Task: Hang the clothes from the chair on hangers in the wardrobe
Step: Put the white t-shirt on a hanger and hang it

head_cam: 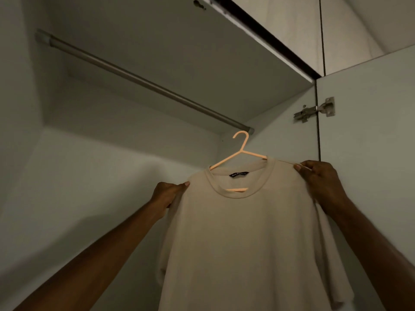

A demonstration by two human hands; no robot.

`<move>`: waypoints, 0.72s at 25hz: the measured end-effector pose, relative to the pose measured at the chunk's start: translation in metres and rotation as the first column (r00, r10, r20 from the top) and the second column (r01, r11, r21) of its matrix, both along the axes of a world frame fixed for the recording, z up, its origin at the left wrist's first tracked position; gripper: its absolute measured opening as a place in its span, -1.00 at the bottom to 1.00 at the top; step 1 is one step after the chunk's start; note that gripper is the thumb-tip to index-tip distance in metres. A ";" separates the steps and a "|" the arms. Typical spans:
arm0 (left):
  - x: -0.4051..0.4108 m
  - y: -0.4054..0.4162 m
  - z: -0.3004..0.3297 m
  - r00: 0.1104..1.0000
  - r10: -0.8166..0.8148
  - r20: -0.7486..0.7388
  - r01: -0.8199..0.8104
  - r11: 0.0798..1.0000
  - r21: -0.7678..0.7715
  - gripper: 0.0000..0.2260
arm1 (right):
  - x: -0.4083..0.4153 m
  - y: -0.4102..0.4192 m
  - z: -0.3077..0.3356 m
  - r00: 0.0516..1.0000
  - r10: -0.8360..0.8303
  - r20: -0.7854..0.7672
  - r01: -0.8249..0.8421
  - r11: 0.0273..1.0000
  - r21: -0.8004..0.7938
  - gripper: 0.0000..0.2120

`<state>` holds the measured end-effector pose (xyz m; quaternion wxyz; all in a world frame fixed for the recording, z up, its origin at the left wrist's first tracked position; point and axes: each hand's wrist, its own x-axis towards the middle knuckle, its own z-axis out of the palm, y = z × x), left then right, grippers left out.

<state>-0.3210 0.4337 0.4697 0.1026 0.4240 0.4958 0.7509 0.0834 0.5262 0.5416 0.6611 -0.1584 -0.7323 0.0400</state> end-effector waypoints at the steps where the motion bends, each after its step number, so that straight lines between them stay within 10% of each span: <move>1: -0.006 0.011 0.010 1.000 -0.010 -0.009 0.010 1.000 -0.005 -0.50 | -0.004 0.001 0.008 1.000 -0.021 -0.015 0.021 1.000 0.003 -0.77; 8: -0.018 0.067 0.084 0.994 -0.110 -0.016 0.111 0.992 0.064 -0.67 | -0.023 -0.003 0.061 0.987 -0.158 -0.032 0.159 0.987 0.038 -0.76; 18: -0.036 0.144 0.135 0.979 -0.193 0.059 0.186 0.976 0.111 -0.38 | -0.063 0.040 0.119 0.928 -0.372 -0.003 0.371 0.926 0.064 -0.72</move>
